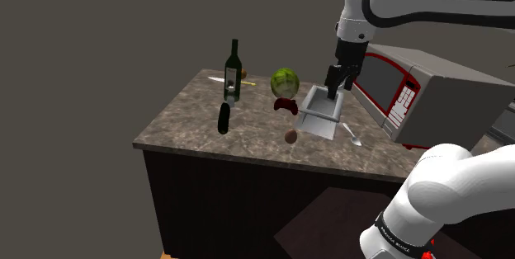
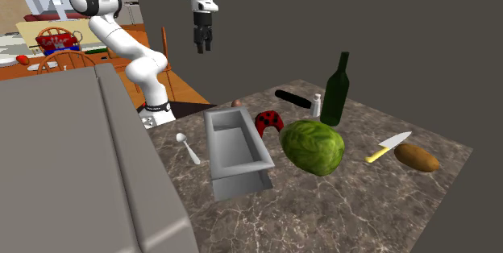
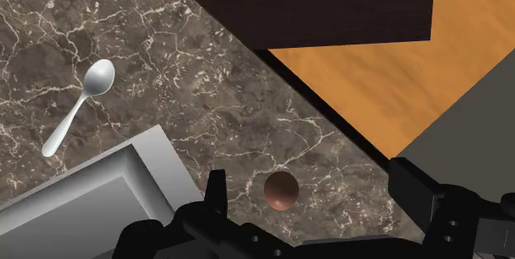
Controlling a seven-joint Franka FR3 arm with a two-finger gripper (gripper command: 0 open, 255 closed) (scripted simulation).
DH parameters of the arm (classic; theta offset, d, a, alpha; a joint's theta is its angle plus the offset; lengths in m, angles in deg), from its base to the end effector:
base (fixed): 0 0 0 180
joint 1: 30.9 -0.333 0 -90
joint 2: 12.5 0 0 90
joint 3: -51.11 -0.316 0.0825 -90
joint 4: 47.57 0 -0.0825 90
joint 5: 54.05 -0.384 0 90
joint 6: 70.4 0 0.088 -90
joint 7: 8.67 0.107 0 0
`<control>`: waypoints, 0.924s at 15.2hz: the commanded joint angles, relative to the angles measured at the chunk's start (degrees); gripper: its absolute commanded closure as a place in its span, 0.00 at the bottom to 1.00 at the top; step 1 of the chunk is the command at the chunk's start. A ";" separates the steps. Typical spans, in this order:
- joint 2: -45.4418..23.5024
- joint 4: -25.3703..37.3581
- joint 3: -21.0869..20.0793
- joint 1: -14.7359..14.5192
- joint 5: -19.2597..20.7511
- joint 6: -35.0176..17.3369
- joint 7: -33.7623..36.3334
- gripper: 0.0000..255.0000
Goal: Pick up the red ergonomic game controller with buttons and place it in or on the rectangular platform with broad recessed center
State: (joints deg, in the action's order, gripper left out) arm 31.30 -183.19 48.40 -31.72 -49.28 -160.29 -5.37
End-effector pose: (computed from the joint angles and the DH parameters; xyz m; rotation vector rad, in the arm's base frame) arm 0.3114 0.0142 0.5789 3.0236 -0.0127 -0.0425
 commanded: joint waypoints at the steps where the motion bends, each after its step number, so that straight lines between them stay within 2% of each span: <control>1: 0.00 0.00 0.00 0.00 0.00 0.00 0.00 0.00; 7: -13.55 5.28 3.07 0.91 3.63 -5.57 -5.79 0.00; 14: -30.07 14.74 5.52 1.79 6.58 -9.74 -11.91 0.00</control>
State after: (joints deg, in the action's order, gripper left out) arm 3.63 -169.53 53.54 -30.09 -43.12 -169.08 -16.35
